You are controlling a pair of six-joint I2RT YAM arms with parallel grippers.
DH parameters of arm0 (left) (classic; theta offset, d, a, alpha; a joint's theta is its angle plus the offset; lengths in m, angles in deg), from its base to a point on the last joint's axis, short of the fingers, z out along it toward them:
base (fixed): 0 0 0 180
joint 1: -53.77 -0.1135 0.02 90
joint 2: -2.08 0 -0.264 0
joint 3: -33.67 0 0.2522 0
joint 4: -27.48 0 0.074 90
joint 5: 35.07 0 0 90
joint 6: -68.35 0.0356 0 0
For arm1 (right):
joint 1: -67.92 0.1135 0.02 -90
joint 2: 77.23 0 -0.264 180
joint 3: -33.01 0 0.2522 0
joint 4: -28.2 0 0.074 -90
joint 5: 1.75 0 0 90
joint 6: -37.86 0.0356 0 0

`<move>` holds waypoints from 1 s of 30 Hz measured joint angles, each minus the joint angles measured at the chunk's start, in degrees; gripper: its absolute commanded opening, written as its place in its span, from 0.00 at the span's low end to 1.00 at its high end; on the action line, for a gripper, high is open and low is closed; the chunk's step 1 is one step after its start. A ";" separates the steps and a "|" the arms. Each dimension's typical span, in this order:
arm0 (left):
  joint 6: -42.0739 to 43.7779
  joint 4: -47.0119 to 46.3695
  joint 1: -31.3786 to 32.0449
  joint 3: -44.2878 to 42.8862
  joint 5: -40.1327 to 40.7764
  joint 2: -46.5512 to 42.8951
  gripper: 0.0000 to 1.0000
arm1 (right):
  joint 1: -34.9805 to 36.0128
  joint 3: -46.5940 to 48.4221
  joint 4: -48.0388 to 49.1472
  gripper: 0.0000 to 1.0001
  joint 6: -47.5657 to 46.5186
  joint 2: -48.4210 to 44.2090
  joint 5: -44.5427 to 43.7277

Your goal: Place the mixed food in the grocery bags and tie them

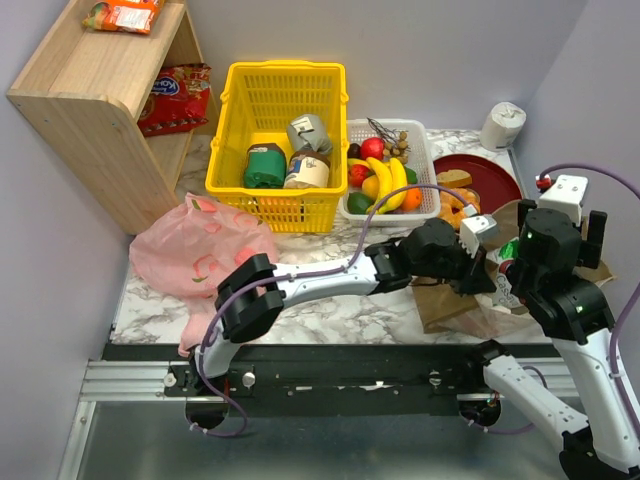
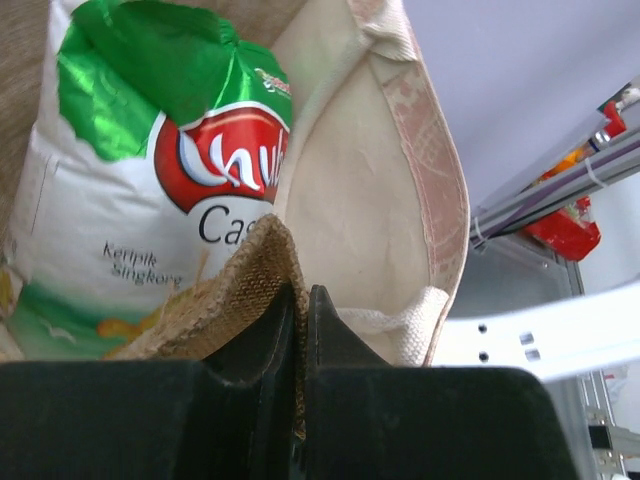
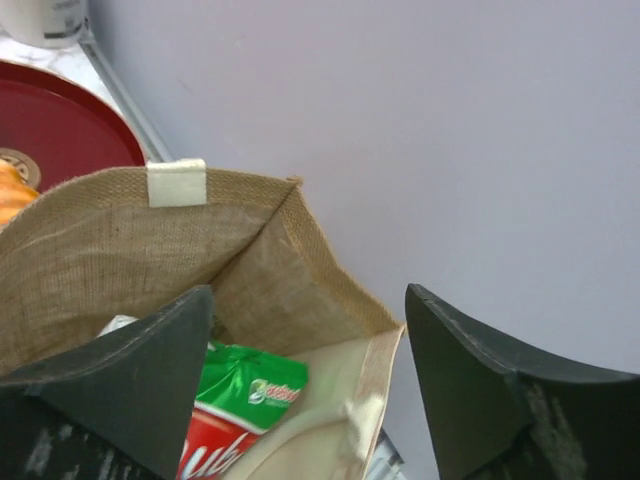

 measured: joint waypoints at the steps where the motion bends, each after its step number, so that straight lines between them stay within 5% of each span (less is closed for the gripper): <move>1: -0.22 -0.61 0.04 -1.25 -0.24 1.33 0.00 | 0.00 0.39 0.33 0.89 -0.22 0.02 0.17; 4: -1.25 -2.82 0.09 -4.92 -1.51 5.51 0.00 | 0.00 2.27 0.92 0.91 -0.37 0.00 1.46; 6: -1.62 -3.58 0.17 -6.32 -1.86 7.17 0.14 | -0.02 4.35 0.74 0.91 0.24 0.04 3.39; 7: -1.62 -3.74 0.22 -7.10 -1.95 7.87 0.26 | -0.02 5.53 0.46 0.91 0.83 0.20 4.63; 8: -1.25 -3.69 0.26 -7.58 -1.88 8.17 0.50 | -0.02 6.99 -0.09 0.91 1.95 0.42 6.27; 10: 0.35 -3.56 0.31 -7.54 -1.42 7.89 0.69 | -0.02 9.27 -1.46 0.91 3.72 0.81 9.07; 11: 1.22 -3.41 0.31 -6.99 -0.83 7.30 0.87 | -0.02 10.34 -2.05 0.91 4.81 1.05 11.26; 13: 3.30 -3.15 0.31 -4.68 0.87 5.01 0.99 | -0.02 12.50 -3.67 0.91 6.97 1.38 16.96; 21: 15.04 0.61 -1.68 14.86 16.81 -20.52 0.99 | -0.02 16.46 -3.58 0.85 14.38 1.36 46.14; 30: 19.15 11.41 -12.70 33.55 33.66 -51.80 0.99 | 3.74 14.40 8.57 0.84 21.70 7.45 72.13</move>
